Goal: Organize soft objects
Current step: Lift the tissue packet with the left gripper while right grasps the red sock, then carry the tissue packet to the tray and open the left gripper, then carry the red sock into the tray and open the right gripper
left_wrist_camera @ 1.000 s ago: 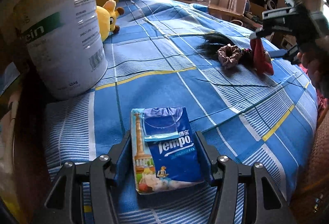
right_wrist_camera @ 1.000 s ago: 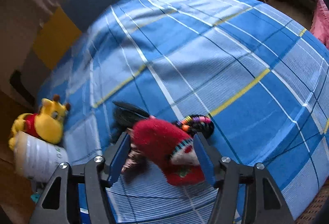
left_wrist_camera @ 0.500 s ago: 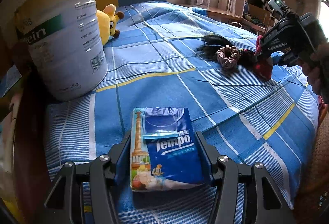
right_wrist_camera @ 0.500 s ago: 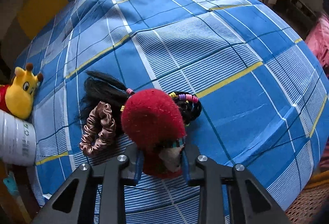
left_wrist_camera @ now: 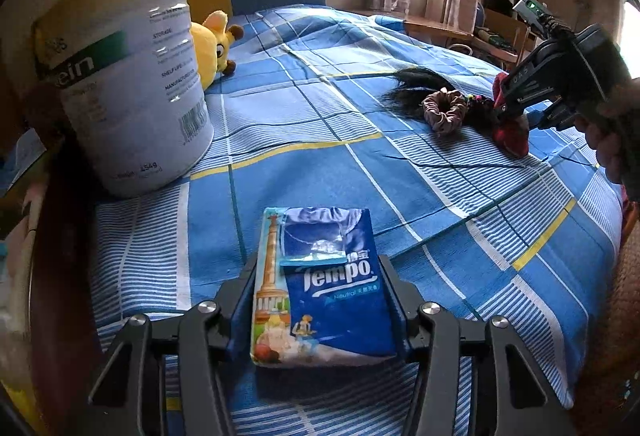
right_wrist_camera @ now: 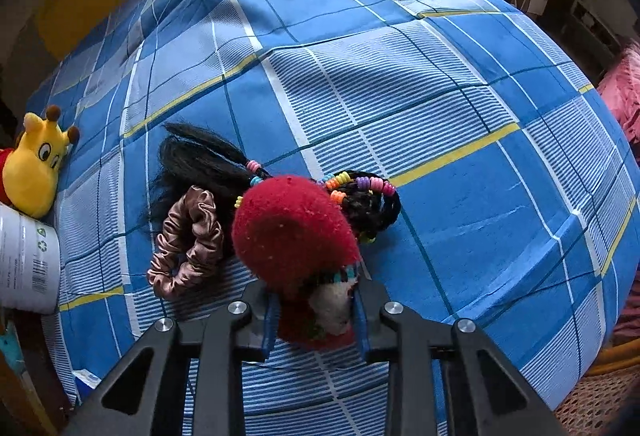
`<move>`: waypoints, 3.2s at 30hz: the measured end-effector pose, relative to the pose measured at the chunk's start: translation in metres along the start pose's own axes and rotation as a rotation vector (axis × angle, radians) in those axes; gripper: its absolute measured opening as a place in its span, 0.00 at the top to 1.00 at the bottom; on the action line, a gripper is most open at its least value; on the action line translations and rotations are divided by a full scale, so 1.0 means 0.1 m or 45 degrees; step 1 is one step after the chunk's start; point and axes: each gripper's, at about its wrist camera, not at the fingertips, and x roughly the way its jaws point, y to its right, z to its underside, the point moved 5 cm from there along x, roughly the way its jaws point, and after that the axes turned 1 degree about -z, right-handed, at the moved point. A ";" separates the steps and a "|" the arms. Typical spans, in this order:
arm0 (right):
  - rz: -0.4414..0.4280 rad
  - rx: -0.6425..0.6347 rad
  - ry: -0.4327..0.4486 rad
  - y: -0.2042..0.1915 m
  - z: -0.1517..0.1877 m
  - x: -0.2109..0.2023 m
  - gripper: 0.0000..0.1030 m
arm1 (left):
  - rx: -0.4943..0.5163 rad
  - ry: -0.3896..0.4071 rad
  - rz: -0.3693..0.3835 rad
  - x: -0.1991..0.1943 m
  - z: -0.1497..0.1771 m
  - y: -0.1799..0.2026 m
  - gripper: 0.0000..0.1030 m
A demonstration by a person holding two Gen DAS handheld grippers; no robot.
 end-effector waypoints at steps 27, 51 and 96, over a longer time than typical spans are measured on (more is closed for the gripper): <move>0.105 -0.139 0.016 -0.22 0.06 0.12 0.69 | -0.114 0.076 -0.038 -0.90 -0.23 -0.19 0.50; 0.177 -0.232 0.039 -0.42 0.15 0.16 0.69 | -0.401 0.113 -0.237 -1.36 0.06 -1.26 0.50; -0.145 -0.328 0.314 -1.76 -0.59 -0.93 0.75 | -0.788 0.072 -0.517 -1.69 0.77 -2.83 0.27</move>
